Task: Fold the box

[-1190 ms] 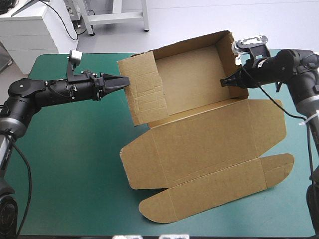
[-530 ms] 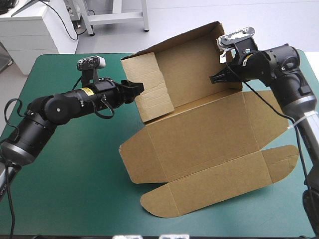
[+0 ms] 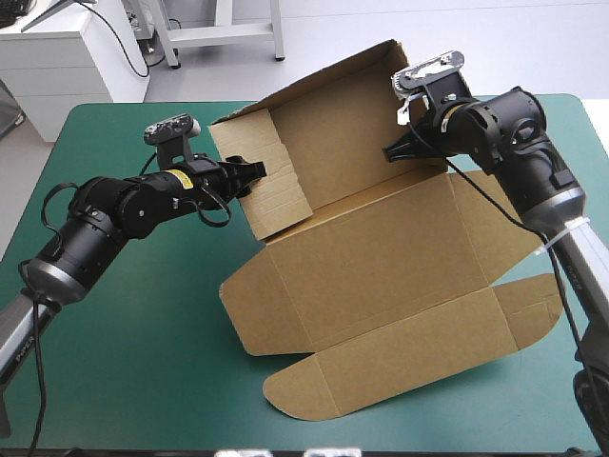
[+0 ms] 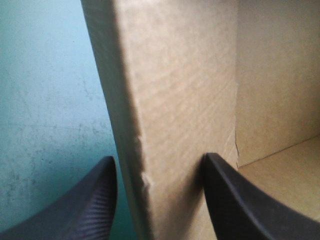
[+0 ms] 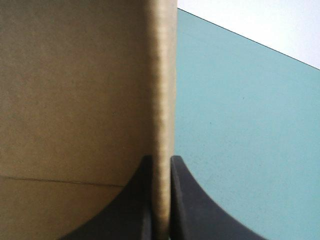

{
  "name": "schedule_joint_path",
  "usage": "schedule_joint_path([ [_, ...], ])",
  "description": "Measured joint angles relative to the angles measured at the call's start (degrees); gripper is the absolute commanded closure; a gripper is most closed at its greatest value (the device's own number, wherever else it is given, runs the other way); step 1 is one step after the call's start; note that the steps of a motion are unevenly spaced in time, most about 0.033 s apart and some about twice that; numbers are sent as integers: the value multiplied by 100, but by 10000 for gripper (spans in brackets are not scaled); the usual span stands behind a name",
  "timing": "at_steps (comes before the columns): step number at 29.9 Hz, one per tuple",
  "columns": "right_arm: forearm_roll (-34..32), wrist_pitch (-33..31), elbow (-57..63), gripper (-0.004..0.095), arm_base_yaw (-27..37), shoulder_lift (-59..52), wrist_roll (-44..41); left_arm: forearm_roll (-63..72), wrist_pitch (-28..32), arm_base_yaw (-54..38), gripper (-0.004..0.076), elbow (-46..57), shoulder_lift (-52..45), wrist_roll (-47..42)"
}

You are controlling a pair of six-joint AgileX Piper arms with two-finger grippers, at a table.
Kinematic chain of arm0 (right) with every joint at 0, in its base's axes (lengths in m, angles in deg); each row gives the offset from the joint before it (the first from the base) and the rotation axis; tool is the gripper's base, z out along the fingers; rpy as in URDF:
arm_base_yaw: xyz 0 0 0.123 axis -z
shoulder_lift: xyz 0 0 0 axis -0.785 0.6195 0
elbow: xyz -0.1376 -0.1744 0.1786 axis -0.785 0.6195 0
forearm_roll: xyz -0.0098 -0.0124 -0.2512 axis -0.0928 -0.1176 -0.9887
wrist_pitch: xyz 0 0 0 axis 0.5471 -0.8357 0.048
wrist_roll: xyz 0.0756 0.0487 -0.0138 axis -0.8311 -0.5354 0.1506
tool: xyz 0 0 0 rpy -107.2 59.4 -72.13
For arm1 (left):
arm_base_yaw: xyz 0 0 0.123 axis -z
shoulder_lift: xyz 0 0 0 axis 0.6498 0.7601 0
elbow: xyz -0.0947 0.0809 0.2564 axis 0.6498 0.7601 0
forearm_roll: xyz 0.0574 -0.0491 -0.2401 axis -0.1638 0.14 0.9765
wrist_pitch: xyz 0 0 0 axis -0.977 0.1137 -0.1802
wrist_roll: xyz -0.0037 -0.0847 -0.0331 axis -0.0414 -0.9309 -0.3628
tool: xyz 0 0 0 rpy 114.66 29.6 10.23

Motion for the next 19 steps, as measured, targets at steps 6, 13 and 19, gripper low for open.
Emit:
schedule_joint_path([
  [6,-88,0,0,913,0,0,-65,-1199,194,625,352,182,-5,-1359],
  [13,-153,0,0,913,0,0,-115,-4130,161,1695,352,607,0,-4309],
  [19,-208,0,0,913,0,0,-139,-5172,39,1992,358,664,0,-5322],
])
